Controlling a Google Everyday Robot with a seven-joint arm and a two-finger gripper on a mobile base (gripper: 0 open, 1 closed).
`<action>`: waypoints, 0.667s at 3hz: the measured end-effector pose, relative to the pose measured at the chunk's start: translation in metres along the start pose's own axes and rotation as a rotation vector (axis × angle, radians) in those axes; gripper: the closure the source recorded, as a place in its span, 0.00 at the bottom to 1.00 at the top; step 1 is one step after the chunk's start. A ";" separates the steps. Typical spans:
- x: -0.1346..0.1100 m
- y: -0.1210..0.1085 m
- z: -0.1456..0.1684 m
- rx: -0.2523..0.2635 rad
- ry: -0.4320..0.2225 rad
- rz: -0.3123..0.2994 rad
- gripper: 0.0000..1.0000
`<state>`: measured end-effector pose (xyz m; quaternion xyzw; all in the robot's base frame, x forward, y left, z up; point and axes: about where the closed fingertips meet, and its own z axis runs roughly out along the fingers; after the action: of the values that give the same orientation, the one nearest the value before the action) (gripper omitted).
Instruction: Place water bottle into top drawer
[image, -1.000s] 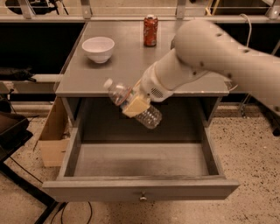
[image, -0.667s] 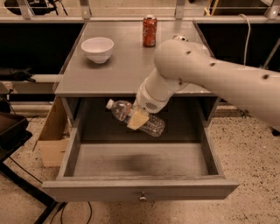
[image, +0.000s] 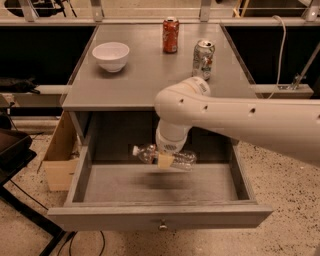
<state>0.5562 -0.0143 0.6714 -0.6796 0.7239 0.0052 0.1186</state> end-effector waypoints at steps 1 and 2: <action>0.014 0.022 0.027 -0.001 0.063 0.000 1.00; 0.023 0.046 0.043 0.007 0.082 0.029 1.00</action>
Offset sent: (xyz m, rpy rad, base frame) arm -0.0694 -0.0163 -0.0810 -0.0852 0.0037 -0.0925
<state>0.5169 -0.0261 0.6188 -0.6683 0.7379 -0.0232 0.0911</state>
